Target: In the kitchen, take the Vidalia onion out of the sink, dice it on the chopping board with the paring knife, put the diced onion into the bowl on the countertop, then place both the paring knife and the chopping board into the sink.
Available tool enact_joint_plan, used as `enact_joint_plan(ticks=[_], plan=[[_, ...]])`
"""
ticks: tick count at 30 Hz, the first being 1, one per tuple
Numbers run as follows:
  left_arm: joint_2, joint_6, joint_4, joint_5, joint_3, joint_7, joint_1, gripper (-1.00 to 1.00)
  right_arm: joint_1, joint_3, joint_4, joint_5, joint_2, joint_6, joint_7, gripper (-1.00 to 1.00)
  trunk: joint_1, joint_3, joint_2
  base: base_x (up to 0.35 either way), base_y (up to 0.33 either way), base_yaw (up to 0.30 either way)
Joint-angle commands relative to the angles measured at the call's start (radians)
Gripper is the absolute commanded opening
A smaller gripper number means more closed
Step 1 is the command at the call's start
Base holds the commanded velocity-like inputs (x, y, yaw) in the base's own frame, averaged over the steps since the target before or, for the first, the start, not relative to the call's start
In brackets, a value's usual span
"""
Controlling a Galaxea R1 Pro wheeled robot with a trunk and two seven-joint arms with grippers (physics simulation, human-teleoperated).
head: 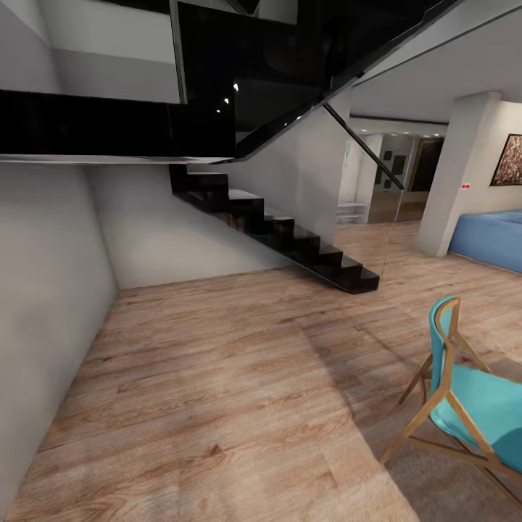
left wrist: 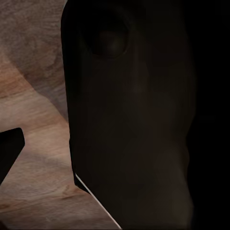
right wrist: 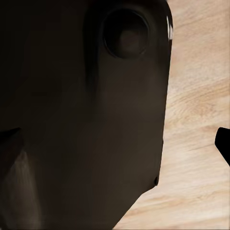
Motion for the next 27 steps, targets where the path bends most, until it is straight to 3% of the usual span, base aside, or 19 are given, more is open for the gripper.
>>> enact_joint_plan(ticks=[1, 27], plan=[[0.0, 0.0, 0.0, 0.0, 0.0, 0.0, 0.0, 1.0, 0.0, 0.0, 0.0, 0.0, 0.0, 0.0, 0.0, 1.0, 0.0, 0.0, 0.0, 0.0, 0.0, 0.0], [-0.006, -0.035, 0.002, 0.004, 0.003, -0.001, 0.0, 1.0, -0.005, 0.002, -0.028, -0.002, 0.009, -0.005, -0.002, 1.0, 0.0, 0.0, 0.0, 0.0, 0.0, 0.0]])
